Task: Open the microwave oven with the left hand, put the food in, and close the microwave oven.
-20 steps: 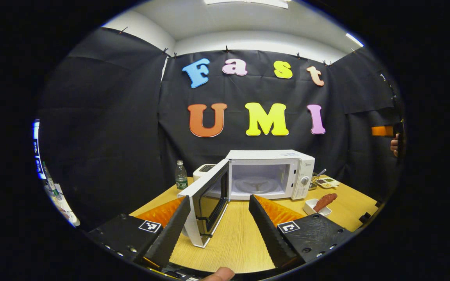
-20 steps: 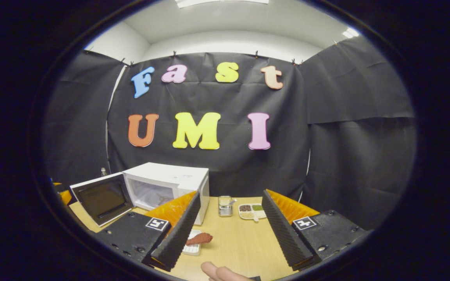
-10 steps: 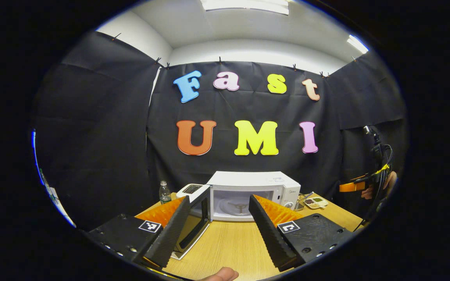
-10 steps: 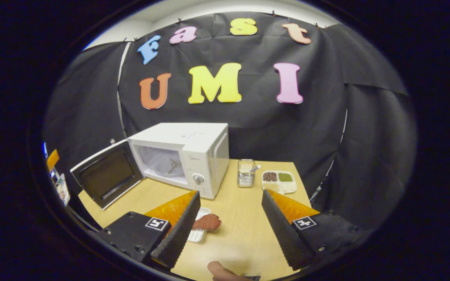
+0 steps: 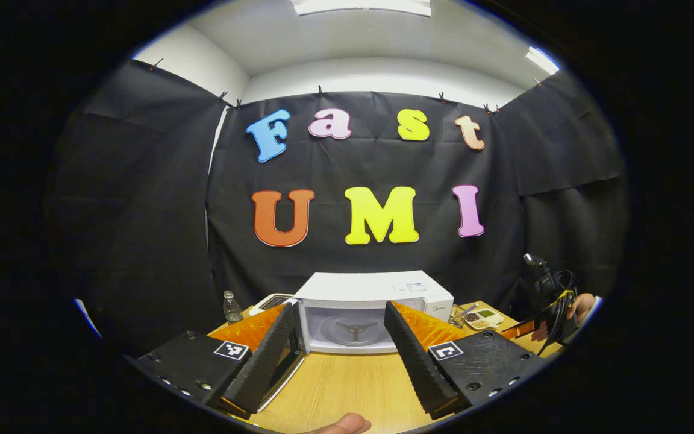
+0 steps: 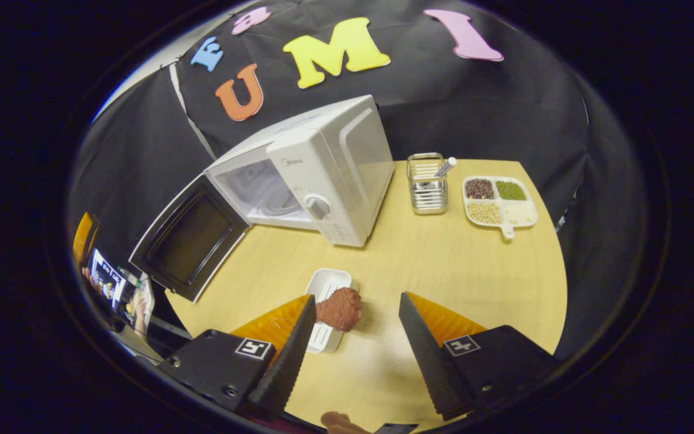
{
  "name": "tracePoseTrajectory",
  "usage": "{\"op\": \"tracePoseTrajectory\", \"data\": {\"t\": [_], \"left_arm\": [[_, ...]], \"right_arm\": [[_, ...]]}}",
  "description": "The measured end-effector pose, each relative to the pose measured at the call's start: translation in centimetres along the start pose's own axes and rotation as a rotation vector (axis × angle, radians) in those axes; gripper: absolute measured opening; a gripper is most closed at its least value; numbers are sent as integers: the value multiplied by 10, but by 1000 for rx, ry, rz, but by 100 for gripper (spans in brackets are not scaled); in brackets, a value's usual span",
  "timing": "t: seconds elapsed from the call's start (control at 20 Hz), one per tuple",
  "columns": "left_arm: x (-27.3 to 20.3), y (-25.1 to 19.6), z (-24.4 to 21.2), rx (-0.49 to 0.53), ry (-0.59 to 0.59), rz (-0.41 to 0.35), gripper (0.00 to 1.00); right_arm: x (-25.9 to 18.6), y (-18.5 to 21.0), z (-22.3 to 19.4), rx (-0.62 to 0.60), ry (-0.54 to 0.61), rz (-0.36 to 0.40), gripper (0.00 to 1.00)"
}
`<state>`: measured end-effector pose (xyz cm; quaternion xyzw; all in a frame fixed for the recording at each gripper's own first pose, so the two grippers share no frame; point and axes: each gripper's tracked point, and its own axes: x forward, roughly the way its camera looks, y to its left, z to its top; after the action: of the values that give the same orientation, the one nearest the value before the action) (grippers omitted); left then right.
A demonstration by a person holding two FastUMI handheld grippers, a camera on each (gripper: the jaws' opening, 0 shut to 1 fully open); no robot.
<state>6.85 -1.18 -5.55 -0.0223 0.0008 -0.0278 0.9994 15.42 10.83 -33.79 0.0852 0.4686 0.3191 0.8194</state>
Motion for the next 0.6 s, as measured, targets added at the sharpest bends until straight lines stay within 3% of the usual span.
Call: {"op": "tracePoseTrajectory", "data": {"t": [0.25, 0.3, 0.35, 0.4, 0.45, 0.5, 0.55, 0.6], "left_arm": [[4, 0, -6, 31, 31, 29, 93], [3, -1, -7, 36, 34, 29, 93], [3, -1, -9, 37, 38, 30, 92], [1, 0, -9, 37, 41, 29, 92], [0, 2, -11, 38, 43, 29, 92], [-1, 5, -12, 38, 43, 31, 82], [-1, 8, -12, 37, 45, 37, 82], [-1, 12, -14, 34, 48, 41, 92]], "right_arm": [[31, 3, -18, 82, 107, 128, 63], [34, 7, -22, 112, 131, 164, 69], [38, 12, -25, 140, 151, 200, 53], [39, 17, -28, 163, 161, 237, 60], [43, 16, -28, 178, 162, 248, 45], [46, 13, -31, 187, 172, 252, 40], [48, 11, -33, 204, 188, 262, 34], [47, 12, -36, 231, 205, 274, 26]]}}
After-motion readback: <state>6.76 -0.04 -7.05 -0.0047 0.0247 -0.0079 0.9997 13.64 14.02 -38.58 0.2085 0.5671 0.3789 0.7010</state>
